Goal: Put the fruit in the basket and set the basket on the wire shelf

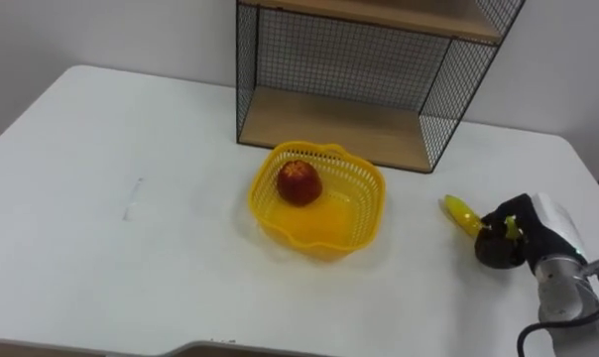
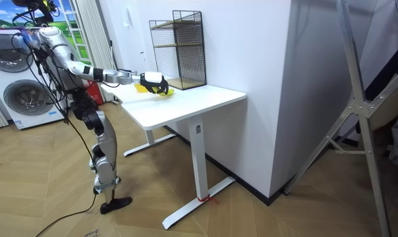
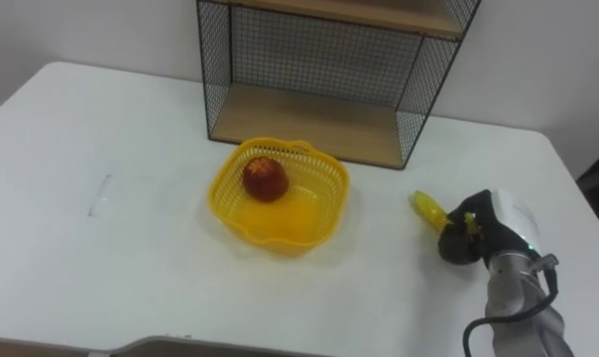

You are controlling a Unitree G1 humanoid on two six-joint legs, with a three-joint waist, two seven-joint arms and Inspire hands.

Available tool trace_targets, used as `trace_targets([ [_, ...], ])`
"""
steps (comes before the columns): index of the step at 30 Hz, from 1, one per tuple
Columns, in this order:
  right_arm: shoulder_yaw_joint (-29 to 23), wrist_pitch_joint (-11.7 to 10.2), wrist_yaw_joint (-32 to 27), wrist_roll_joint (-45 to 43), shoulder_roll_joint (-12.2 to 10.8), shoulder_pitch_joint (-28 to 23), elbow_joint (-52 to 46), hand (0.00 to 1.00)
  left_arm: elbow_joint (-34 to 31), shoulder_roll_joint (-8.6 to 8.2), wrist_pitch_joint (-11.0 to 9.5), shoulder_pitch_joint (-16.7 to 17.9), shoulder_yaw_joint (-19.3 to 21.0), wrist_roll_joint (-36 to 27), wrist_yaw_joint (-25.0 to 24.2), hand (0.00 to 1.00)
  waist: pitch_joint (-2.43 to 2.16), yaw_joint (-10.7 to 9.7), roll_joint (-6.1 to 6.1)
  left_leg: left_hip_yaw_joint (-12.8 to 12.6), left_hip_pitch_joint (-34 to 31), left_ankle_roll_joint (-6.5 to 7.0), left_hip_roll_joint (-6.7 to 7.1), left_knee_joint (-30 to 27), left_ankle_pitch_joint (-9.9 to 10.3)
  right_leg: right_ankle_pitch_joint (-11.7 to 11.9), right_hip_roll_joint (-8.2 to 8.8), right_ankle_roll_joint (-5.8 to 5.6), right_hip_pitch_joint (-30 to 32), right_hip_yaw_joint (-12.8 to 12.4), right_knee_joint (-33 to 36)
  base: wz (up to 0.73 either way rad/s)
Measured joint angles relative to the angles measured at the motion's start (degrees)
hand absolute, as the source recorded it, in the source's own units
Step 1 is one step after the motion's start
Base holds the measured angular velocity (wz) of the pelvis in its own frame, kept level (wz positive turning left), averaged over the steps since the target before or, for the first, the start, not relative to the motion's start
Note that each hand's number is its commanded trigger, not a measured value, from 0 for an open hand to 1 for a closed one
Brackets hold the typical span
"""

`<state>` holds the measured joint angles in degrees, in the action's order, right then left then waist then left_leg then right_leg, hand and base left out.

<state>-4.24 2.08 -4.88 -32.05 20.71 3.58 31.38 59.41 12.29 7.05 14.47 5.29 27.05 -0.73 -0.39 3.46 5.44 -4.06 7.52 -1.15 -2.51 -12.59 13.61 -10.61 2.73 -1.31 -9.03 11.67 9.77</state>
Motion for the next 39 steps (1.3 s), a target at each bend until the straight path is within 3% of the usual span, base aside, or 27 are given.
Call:
trace_targets([
  [9, -1.1, -0.2, 0.2, 4.4, -0.1, 0.0, 1.0, 1.0, 0.2, 0.14, -0.1, -0.3, 0.0, 0.0, 0.0, 0.0, 0.18, -0.1, 0.31, -0.1, 0.1, 0.0, 0.0, 0.5, 0.0, 0.0, -0.02, 0.0, 0.0, -0.1, -0.1, 0.0],
  [17, -1.7, -0.3, 0.7, 23.9, -1.0, -1.3, 1.7, 1.0, 1.3, 0.11, 0.1, -0.1, 0.0, -0.4, 0.0, 0.0, 0.22, -0.2, 0.3, -0.9, 0.9, 0.0, -0.03, 1.1, 0.0, 0.0, -0.04, -0.04, -0.2, -0.8, -0.1, -0.05],
  [20, -2.5, -0.3, 1.6, 32.1, -2.7, -1.4, 1.6, 1.0, 1.4, -0.17, 0.1, 0.1, 0.1, -0.3, 0.0, 0.0, 0.23, -0.5, -0.13, -1.1, 0.7, 0.0, -0.04, 1.0, 0.0, 0.0, -0.04, -0.05, -0.2, -0.9, 0.0, -0.01],
  [23, -2.1, -0.3, 2.6, 41.5, -4.0, -1.8, -0.2, 1.0, 1.2, -0.64, 0.1, 0.5, 0.0, -0.2, 0.0, 0.0, 0.2, -1.0, -1.56, -1.1, 0.8, 0.01, -0.04, 1.3, 0.0, 0.0, -0.02, -0.06, -0.1, -0.9, 0.1, 0.0],
  [28, 0.8, -1.5, 3.9, 51.9, -4.1, -3.4, -4.4, 1.0, 1.2, -0.83, 0.2, 1.3, -1.0, -0.4, 0.0, 0.0, 0.09, -1.8, -3.32, -1.3, 0.8, 0.0, -0.06, 1.4, 0.0, 0.0, -0.05, -0.06, 0.1, -1.0, 0.0, 0.0],
  [39, 0.9, -1.3, 7.7, 72.8, -6.4, -5.2, -5.7, 1.0, 0.9, -2.19, 0.7, 2.3, -1.1, -0.1, 0.0, 0.0, 0.04, -1.9, -3.02, -1.9, 1.0, 0.02, -0.05, 1.3, 0.0, 0.0, 0.03, -0.1, -0.1, -1.5, 0.1, -0.02],
])
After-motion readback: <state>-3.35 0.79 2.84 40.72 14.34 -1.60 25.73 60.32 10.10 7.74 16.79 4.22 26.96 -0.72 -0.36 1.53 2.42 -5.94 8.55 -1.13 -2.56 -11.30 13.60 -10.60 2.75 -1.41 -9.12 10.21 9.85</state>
